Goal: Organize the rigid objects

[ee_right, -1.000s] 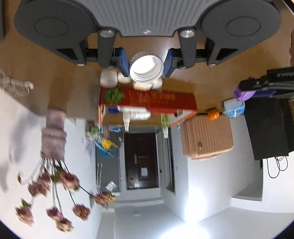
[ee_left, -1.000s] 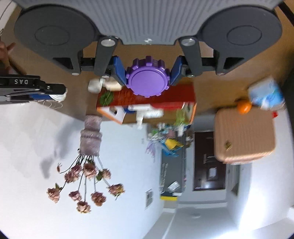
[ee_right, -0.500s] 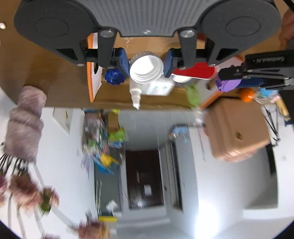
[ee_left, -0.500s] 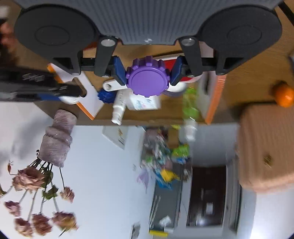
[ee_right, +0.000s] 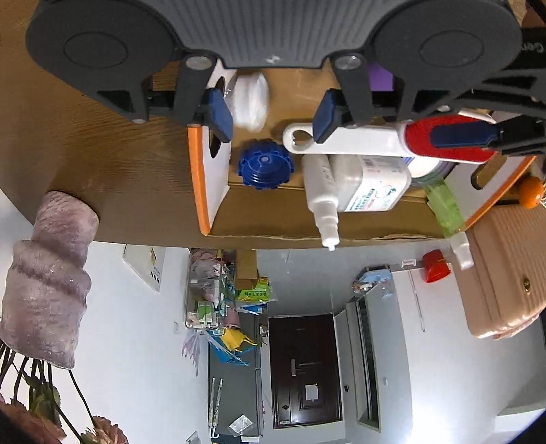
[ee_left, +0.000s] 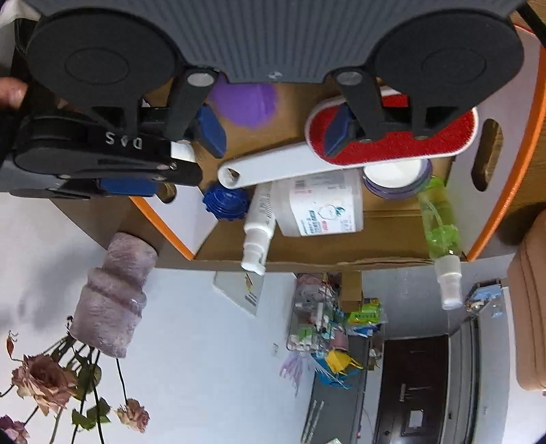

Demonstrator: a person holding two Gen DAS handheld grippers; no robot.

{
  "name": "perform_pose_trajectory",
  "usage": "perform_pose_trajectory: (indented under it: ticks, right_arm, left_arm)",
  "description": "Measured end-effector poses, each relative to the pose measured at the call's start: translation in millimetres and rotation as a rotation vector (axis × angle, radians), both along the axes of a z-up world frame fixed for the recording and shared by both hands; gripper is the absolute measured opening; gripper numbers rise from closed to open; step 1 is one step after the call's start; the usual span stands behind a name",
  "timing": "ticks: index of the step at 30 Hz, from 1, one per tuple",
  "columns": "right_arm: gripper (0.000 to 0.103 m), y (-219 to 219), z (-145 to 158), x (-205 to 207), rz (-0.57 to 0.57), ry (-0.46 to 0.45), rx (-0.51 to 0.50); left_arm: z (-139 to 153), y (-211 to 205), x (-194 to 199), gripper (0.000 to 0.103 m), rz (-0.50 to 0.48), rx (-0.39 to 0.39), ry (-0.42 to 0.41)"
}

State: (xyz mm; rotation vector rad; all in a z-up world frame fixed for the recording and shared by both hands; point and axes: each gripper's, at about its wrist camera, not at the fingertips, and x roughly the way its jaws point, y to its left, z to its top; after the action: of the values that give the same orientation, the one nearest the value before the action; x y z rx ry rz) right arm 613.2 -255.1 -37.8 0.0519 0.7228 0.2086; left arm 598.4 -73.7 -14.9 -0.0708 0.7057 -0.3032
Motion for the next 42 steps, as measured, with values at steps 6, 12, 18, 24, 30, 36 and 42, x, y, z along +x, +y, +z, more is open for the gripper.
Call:
perform_pose_trajectory:
  ticks: [6,12,18,24,30,36,42]
  right_arm:
    - [0.056,5,14,-7,-0.009,-0.058,-0.031]
    - [0.063,0,47,-34,-0.002,-0.163,-0.007]
    - [0.066,-6,69,-112,0.019,-0.255,-0.027]
    - [0.079,-7,85,-229,0.061,-0.322,-0.066]
    - [0.084,-4,70,-347,0.061,-0.359,-0.042]
    - [0.086,9,34,-445,0.05,-0.349,-0.075]
    - [0.086,7,-2,-478,0.049,-0.252,-0.043]
  left_arm:
    - [5,7,0,0.068,0.042,0.0,-0.012]
    - [25,7,-19,0.078,0.058,0.061,-0.098]
    - [59,40,-103,0.082,0.067,0.128,-0.244]
    - [75,74,-219,0.09,0.106,0.212,-0.32]
    - [68,91,-340,0.099,0.157,0.203,-0.382]
    - [47,89,-441,0.102,0.212,0.262,-0.436]
    - [21,79,-485,0.102,0.141,0.238,-0.366]
